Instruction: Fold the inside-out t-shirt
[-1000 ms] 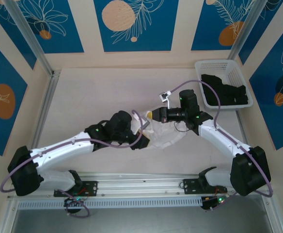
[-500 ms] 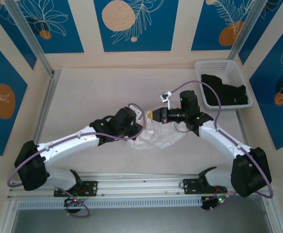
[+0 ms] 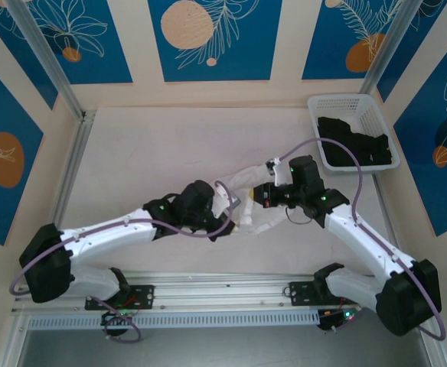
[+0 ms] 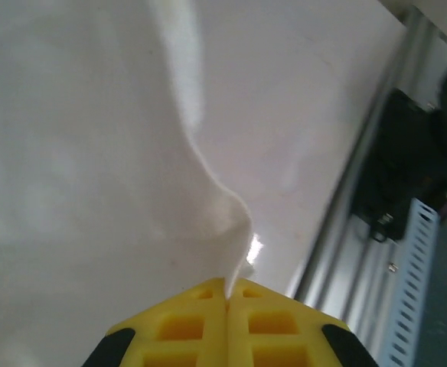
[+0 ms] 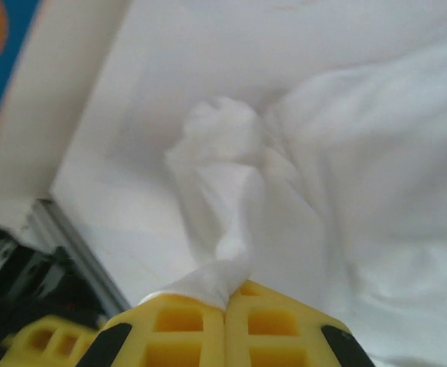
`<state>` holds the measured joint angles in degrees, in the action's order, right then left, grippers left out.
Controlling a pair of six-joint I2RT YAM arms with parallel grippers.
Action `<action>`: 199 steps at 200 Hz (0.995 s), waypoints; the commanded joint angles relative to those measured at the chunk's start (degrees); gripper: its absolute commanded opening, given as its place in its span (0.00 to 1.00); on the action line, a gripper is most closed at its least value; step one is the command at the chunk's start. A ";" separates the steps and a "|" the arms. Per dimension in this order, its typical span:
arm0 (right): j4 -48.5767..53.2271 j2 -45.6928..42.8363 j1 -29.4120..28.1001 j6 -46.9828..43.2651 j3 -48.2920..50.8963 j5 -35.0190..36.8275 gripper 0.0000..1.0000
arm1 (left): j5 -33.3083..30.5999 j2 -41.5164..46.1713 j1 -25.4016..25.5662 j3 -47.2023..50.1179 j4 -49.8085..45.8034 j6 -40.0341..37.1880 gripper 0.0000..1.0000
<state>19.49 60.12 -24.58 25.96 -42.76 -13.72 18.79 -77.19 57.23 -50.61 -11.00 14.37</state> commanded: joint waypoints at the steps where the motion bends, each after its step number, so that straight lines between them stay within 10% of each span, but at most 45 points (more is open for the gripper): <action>1: 10.42 -3.05 -0.72 2.52 3.50 14.07 0.06 | 8.35 -4.84 3.75 -0.45 4.81 -2.66 0.01; 94: 6.01 -14.32 -4.07 1.63 8.35 29.29 0.51 | -4.91 -2.45 1.77 -1.21 -0.75 -4.71 0.50; 130: -8.52 2.30 -5.06 -1.72 1.85 18.54 0.58 | -16.23 6.42 -16.50 3.72 -2.20 7.74 0.59; 156: -10.85 17.10 -4.71 -3.14 -7.24 16.84 0.63 | -10.22 9.53 -31.06 8.98 2.01 17.67 0.68; 199: -4.65 35.59 -3.97 -4.15 -19.13 17.56 0.71 | 0.23 -2.00 -35.57 7.27 5.29 20.48 0.69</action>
<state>11.51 89.65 -28.97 23.75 -57.52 4.89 10.52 -72.53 21.89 -42.06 -7.99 30.85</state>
